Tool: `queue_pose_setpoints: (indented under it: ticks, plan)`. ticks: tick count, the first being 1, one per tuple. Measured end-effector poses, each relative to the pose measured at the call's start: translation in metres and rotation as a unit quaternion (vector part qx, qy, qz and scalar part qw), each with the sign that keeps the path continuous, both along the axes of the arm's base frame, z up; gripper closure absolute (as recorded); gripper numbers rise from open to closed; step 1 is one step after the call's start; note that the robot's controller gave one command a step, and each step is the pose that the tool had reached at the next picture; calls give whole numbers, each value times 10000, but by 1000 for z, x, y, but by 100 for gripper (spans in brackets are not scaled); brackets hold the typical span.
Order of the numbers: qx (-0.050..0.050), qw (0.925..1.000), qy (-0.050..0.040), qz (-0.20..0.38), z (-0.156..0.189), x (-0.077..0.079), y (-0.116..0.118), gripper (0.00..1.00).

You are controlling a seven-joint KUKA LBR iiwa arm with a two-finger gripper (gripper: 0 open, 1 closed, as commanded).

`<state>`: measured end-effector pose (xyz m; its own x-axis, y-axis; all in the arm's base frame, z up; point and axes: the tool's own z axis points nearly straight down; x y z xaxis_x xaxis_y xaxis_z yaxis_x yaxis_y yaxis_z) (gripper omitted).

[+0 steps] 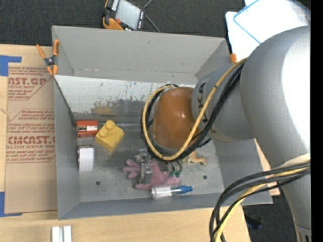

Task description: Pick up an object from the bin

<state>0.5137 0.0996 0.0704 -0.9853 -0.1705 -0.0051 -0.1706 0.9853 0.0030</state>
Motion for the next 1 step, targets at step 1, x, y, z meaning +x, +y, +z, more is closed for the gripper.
queue_pose_setpoints:
  ticks: [1]
  plan:
    - [-14, 10000, 59, 17, 18, -5, 0, 100]
